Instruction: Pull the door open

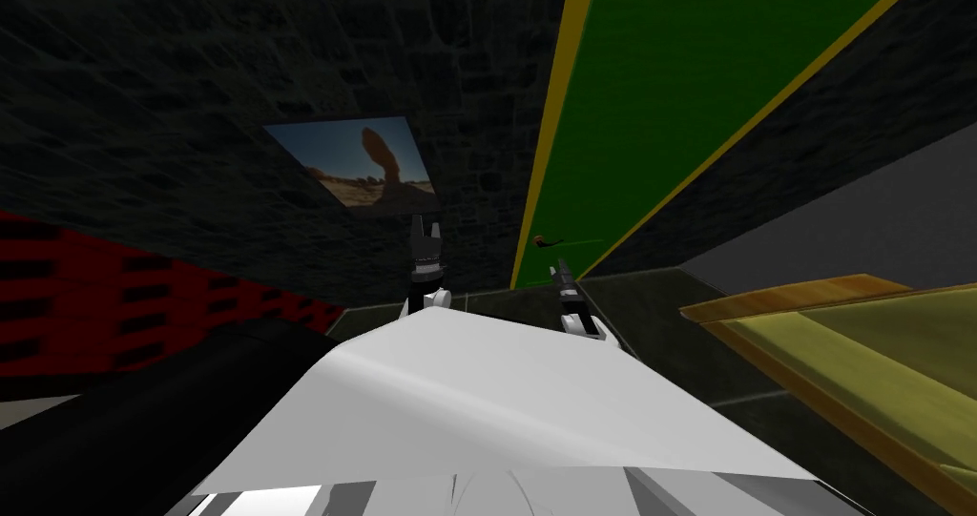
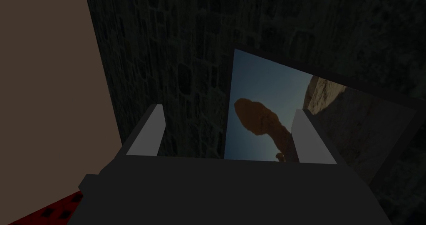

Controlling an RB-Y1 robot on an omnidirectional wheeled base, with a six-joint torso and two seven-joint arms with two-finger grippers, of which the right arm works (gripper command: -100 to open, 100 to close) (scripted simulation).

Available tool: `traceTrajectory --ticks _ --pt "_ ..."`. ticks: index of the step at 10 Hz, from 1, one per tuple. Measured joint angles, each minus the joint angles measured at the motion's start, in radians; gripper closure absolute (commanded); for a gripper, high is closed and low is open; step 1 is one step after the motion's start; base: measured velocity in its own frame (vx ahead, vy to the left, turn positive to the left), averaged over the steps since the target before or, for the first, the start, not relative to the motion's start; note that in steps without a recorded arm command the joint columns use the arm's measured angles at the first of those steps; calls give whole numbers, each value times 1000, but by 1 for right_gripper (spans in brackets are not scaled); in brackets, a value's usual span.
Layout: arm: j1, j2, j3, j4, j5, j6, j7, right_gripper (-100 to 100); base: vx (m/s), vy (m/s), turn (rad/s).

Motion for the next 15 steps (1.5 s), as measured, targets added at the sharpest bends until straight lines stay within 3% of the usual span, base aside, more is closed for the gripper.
traceTrajectory --ticks 2,6,8,11,12,15 --pt "-11 -14 3 38 1 -3 -6 -100 29 -54 81" --pt "-65 -57 15 171 3 -30 -25 -100 48 -87 161" --pt "-88 -69 21 244 6 -46 -28 -100 36 -78 118" --pt "-108 -98 27 311 7 -60 -40 -100 26 -41 78" --pt "-108 -99 27 313 7 -60 -42 -100 97 32 206" --pt "-103 -121 -4 365 -11 -95 -56 -100 172 75 203"
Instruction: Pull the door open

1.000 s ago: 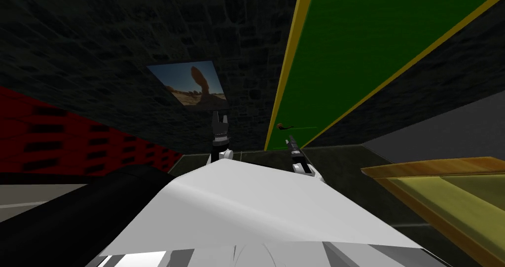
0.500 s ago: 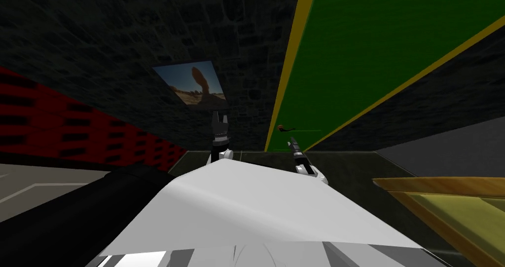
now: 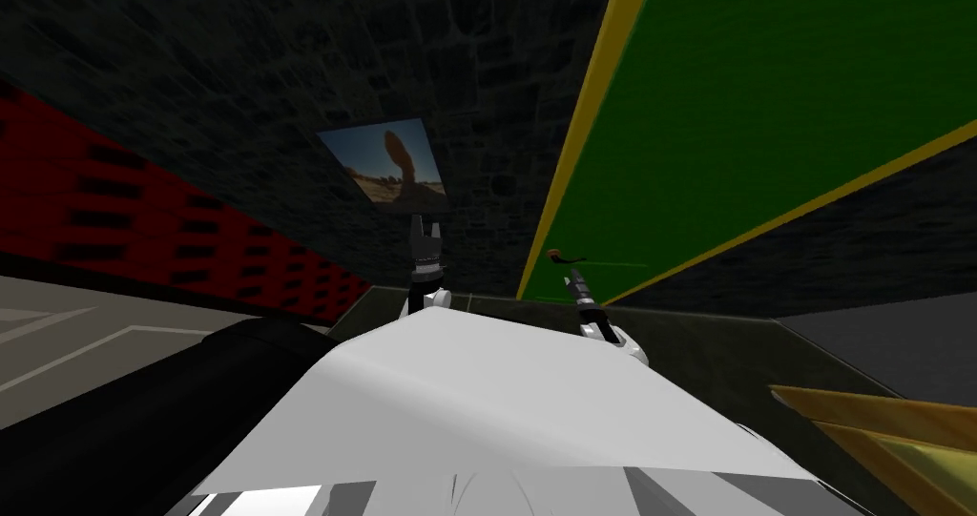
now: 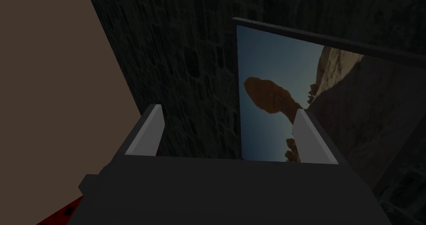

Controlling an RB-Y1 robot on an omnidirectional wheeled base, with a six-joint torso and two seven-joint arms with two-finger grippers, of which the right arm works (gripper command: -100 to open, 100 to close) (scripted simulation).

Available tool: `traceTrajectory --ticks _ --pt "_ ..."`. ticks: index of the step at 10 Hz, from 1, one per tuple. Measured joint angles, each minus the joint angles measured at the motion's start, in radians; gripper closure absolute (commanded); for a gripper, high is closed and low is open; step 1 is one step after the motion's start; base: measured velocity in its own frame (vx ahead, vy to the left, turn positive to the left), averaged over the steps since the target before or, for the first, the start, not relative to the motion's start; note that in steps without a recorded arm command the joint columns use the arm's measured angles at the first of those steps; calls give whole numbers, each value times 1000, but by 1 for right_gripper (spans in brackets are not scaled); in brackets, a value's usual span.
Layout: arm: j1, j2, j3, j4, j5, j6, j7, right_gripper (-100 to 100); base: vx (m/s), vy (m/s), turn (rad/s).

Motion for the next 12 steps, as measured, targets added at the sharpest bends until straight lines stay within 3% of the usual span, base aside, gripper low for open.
traceTrajectory --ticks 2,7,8,12 --pt "24 -24 -29 1 -16 -9 -12 -100 178 28 170" --pt "22 -45 -63 78 -35 -58 -29 -100 91 12 95" --pt "21 -45 -64 80 -35 -59 -30 100 -17 0 -39" --pt "22 -44 -63 79 -35 -56 -31 100 -12 -1 1"
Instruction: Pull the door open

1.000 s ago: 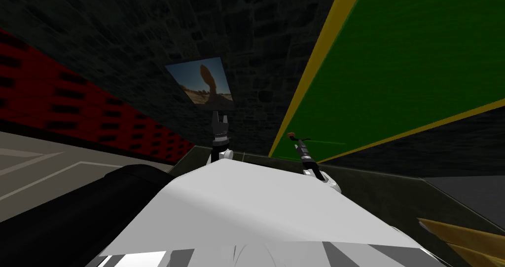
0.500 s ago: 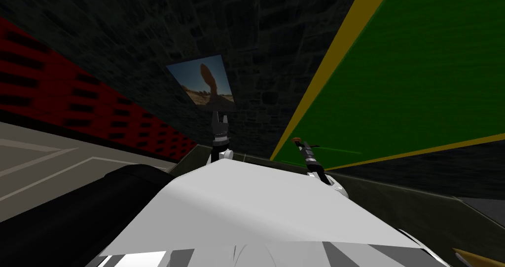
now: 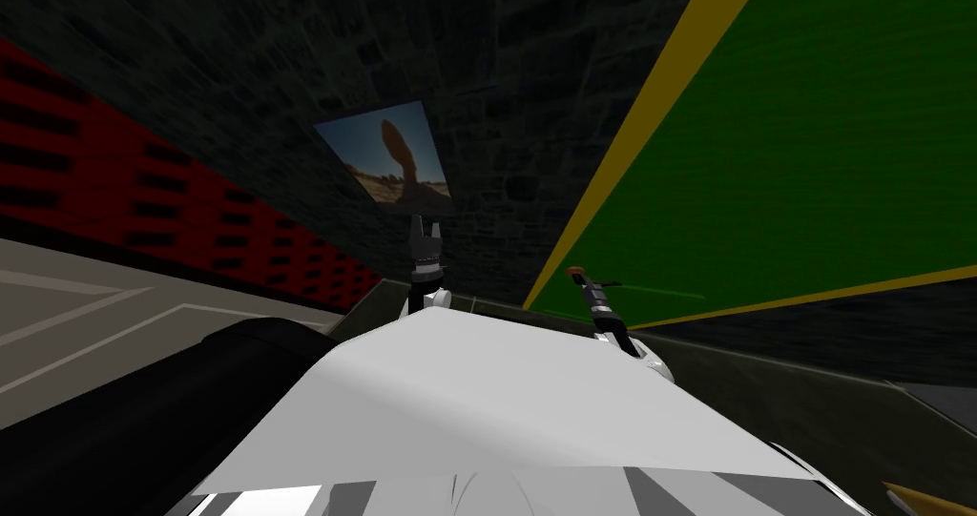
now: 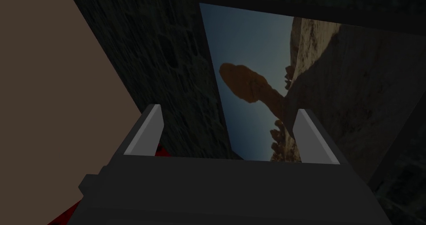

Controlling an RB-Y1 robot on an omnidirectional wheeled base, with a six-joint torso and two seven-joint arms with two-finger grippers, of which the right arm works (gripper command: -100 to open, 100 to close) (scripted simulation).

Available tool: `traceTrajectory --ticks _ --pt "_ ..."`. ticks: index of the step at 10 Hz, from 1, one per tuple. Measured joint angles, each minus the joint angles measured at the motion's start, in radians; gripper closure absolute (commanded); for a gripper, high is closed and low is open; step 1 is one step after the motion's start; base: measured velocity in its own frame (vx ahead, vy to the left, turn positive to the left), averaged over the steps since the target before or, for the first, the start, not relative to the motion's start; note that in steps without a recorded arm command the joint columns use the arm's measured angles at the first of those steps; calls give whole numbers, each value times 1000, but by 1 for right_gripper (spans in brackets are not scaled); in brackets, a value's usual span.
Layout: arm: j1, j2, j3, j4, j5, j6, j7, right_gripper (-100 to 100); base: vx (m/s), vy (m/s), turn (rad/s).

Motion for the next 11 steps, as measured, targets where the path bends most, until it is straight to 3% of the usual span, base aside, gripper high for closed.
traceTrajectory --ticks 2,5,10,11 --pt "1 0 0 0 0 0 0 100 -55 -32 71" --pt "19 -27 15 0 2 -33 -22 100 -186 -62 147" --pt "83 -78 57 -9 10 -108 -72 100 -201 -84 145" --pt "80 -83 64 11 12 -129 -80 100 -68 -13 9"
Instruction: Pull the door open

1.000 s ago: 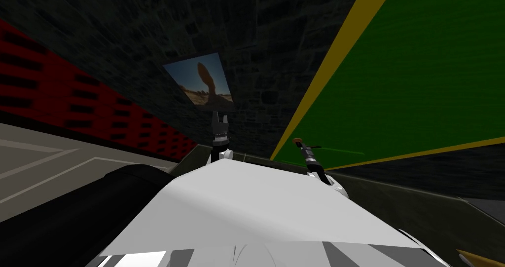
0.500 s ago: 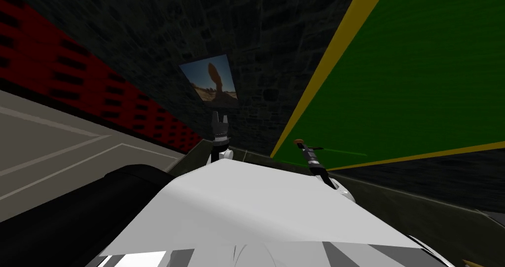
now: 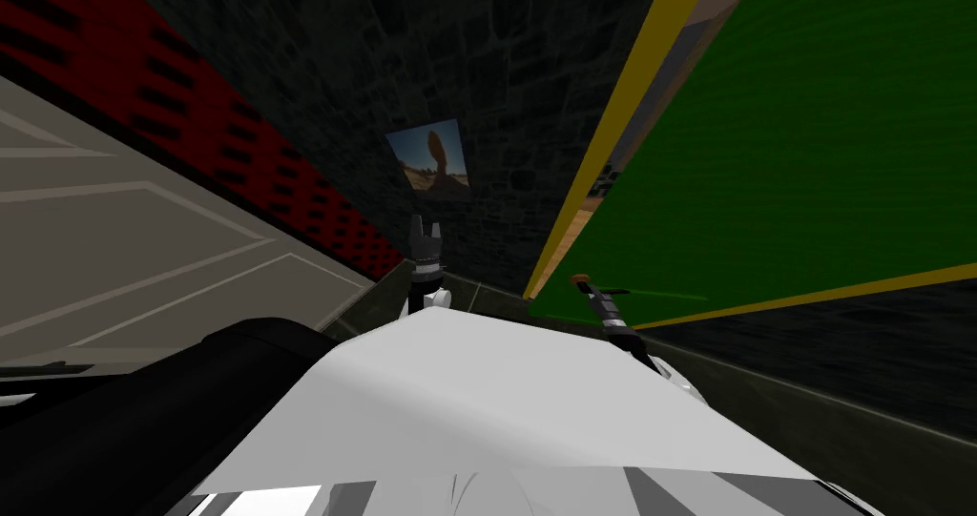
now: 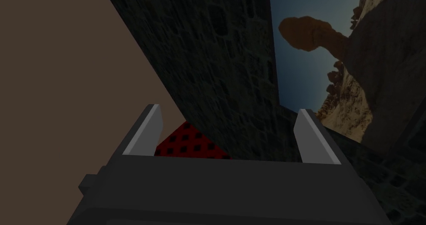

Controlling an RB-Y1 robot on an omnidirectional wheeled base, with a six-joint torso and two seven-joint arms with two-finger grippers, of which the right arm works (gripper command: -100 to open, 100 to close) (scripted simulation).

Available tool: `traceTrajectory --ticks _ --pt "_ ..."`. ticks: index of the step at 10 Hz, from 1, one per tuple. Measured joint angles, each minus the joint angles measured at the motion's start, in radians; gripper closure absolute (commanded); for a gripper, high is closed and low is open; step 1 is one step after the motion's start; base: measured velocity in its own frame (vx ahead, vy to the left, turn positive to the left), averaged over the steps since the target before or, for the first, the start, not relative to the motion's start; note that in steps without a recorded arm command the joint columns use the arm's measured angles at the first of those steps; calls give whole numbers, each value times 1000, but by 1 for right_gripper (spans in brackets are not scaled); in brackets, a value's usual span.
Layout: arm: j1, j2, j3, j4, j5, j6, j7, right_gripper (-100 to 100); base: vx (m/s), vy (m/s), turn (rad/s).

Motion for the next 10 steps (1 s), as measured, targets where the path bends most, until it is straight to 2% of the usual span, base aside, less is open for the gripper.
traceTrajectory --ticks 1,2,4,6,8,10 --pt "2 1 2 5 1 -4 -2 100 -138 -68 208" --pt "17 -8 4 -1 -2 -12 -6 100 -198 -100 177" --pt "18 -19 15 30 -3 -59 -19 100 -187 -83 162" --pt "54 -35 23 11 -6 -85 -27 100 -147 -69 106" --pt "53 -40 33 51 -5 -127 -35 100 -135 -45 119" --pt "81 -58 38 40 -10 -153 -45 100 -182 -83 150"
